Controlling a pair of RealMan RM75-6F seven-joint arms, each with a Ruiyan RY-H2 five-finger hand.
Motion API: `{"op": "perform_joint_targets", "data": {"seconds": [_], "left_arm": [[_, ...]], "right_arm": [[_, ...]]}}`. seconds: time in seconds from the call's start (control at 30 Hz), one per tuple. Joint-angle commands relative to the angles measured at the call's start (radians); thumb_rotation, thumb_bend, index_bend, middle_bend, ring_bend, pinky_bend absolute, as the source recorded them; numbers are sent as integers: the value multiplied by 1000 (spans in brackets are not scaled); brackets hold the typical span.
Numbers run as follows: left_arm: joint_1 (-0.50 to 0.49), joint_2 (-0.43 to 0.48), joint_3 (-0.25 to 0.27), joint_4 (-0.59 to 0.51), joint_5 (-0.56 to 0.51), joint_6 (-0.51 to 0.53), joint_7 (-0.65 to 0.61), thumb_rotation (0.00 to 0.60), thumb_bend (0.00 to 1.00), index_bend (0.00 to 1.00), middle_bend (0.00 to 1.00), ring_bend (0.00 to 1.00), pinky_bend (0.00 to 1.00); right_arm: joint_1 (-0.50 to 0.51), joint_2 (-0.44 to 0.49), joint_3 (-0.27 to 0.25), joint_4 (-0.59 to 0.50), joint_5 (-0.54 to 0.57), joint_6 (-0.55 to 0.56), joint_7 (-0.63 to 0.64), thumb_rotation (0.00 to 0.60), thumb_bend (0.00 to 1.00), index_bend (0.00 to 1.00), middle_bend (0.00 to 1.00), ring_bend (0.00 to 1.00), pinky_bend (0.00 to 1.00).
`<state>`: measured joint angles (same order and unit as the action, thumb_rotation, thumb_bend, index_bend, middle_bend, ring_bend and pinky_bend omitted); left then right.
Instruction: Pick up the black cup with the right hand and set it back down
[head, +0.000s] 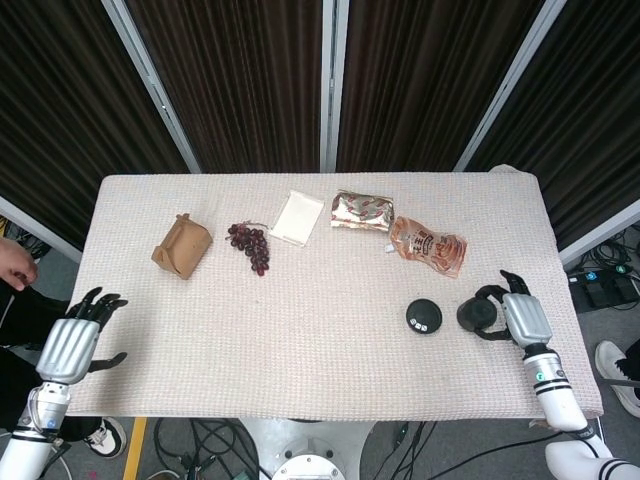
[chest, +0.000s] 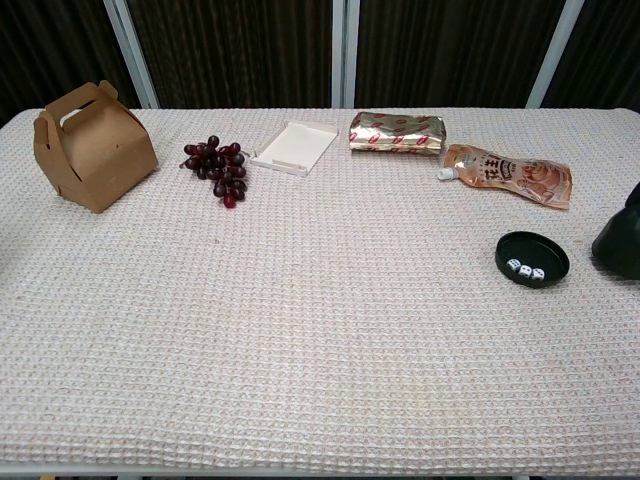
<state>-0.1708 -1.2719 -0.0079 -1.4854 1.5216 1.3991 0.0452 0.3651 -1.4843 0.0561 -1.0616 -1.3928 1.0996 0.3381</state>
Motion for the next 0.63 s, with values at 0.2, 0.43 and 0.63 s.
{"op": "perform_joint_targets", "data": {"seconds": [0.2,0.43,0.63], "left_arm": [[0,3,-6,-4,1,8,-6,600,21,230,166,76,267],[-1,14,-13,-16,-5,11,-7,600,21,230,166,76,267],[-3,22,-17,-27,-6,14,-5,600,21,231,167,76,267]], "right_arm": [[-8,74,10,-96,-35,57,0,600,0,76,43,0,0],[-51,152,12,-240,-113,225,-130,600,0,70,49,0,0],[-100,205,7,-390,-129,317,-316,600,0,31,42,0,0]]}}
